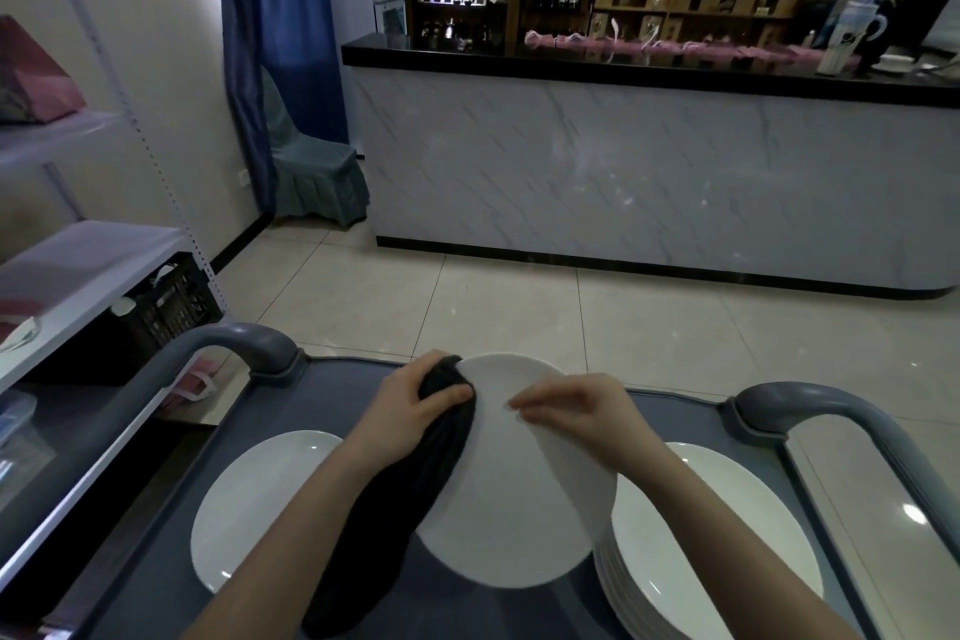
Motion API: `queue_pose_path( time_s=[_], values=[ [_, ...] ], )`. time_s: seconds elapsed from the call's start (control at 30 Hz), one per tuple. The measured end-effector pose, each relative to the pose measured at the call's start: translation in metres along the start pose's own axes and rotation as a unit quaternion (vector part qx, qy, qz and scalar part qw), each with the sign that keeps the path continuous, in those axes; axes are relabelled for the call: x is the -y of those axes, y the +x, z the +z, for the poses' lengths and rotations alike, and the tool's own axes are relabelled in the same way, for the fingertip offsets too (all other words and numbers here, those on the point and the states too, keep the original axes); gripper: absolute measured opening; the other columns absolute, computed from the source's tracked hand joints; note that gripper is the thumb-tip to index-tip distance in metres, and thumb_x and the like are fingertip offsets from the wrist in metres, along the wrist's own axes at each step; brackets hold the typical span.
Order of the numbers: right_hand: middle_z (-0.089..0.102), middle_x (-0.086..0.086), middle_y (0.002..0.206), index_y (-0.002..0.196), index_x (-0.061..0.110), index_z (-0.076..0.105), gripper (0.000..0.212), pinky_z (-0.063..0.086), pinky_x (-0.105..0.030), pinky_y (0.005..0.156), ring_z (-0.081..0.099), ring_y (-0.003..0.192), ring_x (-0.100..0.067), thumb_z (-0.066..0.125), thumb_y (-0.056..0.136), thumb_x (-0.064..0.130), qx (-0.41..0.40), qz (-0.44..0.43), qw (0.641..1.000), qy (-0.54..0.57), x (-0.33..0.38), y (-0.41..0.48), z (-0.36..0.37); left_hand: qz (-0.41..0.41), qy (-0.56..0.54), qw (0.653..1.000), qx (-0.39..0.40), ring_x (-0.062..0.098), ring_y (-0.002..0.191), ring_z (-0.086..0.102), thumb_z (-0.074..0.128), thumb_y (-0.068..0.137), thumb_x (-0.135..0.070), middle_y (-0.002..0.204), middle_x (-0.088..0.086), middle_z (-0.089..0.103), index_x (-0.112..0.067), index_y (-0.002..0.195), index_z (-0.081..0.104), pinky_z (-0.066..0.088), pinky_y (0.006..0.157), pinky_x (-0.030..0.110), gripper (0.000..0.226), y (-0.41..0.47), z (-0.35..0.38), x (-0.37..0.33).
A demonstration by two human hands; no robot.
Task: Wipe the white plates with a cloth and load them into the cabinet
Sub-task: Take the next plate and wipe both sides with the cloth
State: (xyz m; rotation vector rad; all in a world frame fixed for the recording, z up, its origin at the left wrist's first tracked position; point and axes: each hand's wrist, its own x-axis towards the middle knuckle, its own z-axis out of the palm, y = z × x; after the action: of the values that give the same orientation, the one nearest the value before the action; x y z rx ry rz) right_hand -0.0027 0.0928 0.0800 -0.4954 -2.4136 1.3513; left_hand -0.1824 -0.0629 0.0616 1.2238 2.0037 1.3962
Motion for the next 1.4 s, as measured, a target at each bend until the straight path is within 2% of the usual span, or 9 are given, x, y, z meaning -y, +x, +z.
queue_pose_path(
  time_s=[0.1, 0.3, 0.5, 0.7, 0.83, 0.93, 1.03, 1.2, 1.4],
  values=[
    [0.075, 0.02, 0.096, 0.094, 0.037, 0.078, 0.026, 0.048, -0.014, 0.086, 0.068, 0.094, 0.001, 0.078, 0.081, 0.014, -0.067, -0.005, 0.997, 0.038, -0.006, -0.004, 0.008, -0.039, -0.077, 0.994, -0.061, -0.006, 0.083, 0.063, 0.07, 0.088, -0.014, 0.086, -0.019, 0.071, -0.032, 0.097, 0.065, 0.046, 0.076, 0.009, 0.021, -0.008, 0.006, 0.008],
    [0.076, 0.017, 0.092, 0.085, 0.043, 0.079, 0.028, 0.047, -0.017, 0.085, 0.068, 0.092, 0.003, 0.078, 0.081, 0.015, -0.284, 0.103, 0.935, 0.185, -0.021, -0.022, 0.041, -0.198, -0.223, 0.924, -0.24, 0.007, 0.089, 0.065, 0.065, 0.093, -0.027, 0.093, -0.008, 0.071, -0.033, 0.092, 0.063, 0.049, 0.073, 0.024, 0.006, -0.035, 0.044, 0.026],
    [0.075, 0.019, 0.09, 0.082, 0.04, 0.079, 0.021, 0.047, -0.021, 0.087, 0.066, 0.091, 0.006, 0.078, 0.081, 0.019, -0.209, 0.099, 0.968, 0.103, -0.022, -0.028, 0.018, -0.107, -0.109, 0.982, -0.114, -0.006, 0.079, 0.065, 0.068, 0.091, -0.019, 0.083, -0.016, 0.072, -0.023, 0.093, 0.065, 0.045, 0.068, 0.007, 0.006, -0.025, 0.021, 0.023],
    [0.074, 0.024, 0.083, 0.082, 0.035, 0.08, 0.015, 0.042, -0.005, 0.08, 0.066, 0.086, 0.009, 0.08, 0.08, 0.02, -0.074, 0.041, 0.996, -0.021, -0.009, -0.016, 0.003, -0.043, 0.031, 0.998, 0.016, 0.0, 0.083, 0.062, 0.073, 0.086, -0.024, 0.09, -0.007, 0.07, -0.025, 0.1, 0.064, 0.044, 0.072, 0.01, 0.017, 0.005, 0.004, 0.005],
    [0.076, 0.017, 0.082, 0.077, 0.036, 0.08, 0.021, 0.047, -0.01, 0.079, 0.069, 0.084, 0.002, 0.081, 0.077, 0.014, -0.146, 0.046, 0.987, 0.048, -0.008, -0.01, 0.007, -0.08, -0.064, 0.993, -0.065, -0.006, 0.085, 0.062, 0.068, 0.09, -0.02, 0.097, -0.008, 0.07, -0.027, 0.105, 0.063, 0.045, 0.076, 0.008, 0.017, 0.003, 0.013, 0.009],
    [0.076, 0.016, 0.082, 0.074, 0.037, 0.079, 0.027, 0.046, -0.011, 0.078, 0.069, 0.083, 0.003, 0.079, 0.078, 0.01, -0.27, 0.066, 0.952, 0.126, -0.009, -0.011, 0.021, -0.16, -0.159, 0.961, -0.159, 0.009, 0.1, 0.064, 0.064, 0.093, -0.024, 0.108, -0.001, 0.069, -0.019, 0.117, 0.062, 0.05, 0.092, 0.027, 0.024, -0.007, 0.029, 0.02],
    [0.073, 0.025, 0.087, 0.083, 0.039, 0.077, 0.028, 0.046, -0.013, 0.078, 0.065, 0.087, 0.008, 0.073, 0.085, 0.011, -0.337, 0.1, 0.923, 0.155, -0.011, -0.014, 0.036, -0.222, -0.237, 0.925, -0.197, 0.017, 0.1, 0.064, 0.062, 0.095, -0.028, 0.107, 0.001, 0.068, -0.021, 0.112, 0.06, 0.053, 0.088, 0.035, 0.018, -0.025, 0.053, 0.028],
    [0.041, 0.061, 0.111, 0.138, 0.057, 0.04, 0.064, 0.035, 0.007, 0.077, 0.043, 0.103, 0.031, 0.063, 0.092, 0.02, -0.239, 0.048, 0.968, 0.051, -0.014, -0.018, 0.024, -0.201, -0.225, 0.929, -0.212, 0.015, 0.096, 0.066, 0.061, 0.096, -0.023, 0.101, 0.002, 0.069, -0.019, 0.104, 0.062, 0.052, 0.076, 0.025, 0.009, -0.032, 0.05, 0.037],
    [0.048, 0.044, 0.119, 0.127, 0.058, 0.046, 0.05, 0.041, -0.013, 0.084, 0.049, 0.111, 0.012, 0.066, 0.091, 0.03, -0.141, 0.051, 0.989, 0.009, -0.018, -0.01, -0.002, -0.076, -0.06, 0.989, -0.109, -0.006, 0.086, 0.063, 0.066, 0.092, -0.023, 0.091, -0.015, 0.072, -0.03, 0.098, 0.062, 0.046, 0.075, 0.011, 0.009, -0.012, 0.012, 0.026]
  ],
)
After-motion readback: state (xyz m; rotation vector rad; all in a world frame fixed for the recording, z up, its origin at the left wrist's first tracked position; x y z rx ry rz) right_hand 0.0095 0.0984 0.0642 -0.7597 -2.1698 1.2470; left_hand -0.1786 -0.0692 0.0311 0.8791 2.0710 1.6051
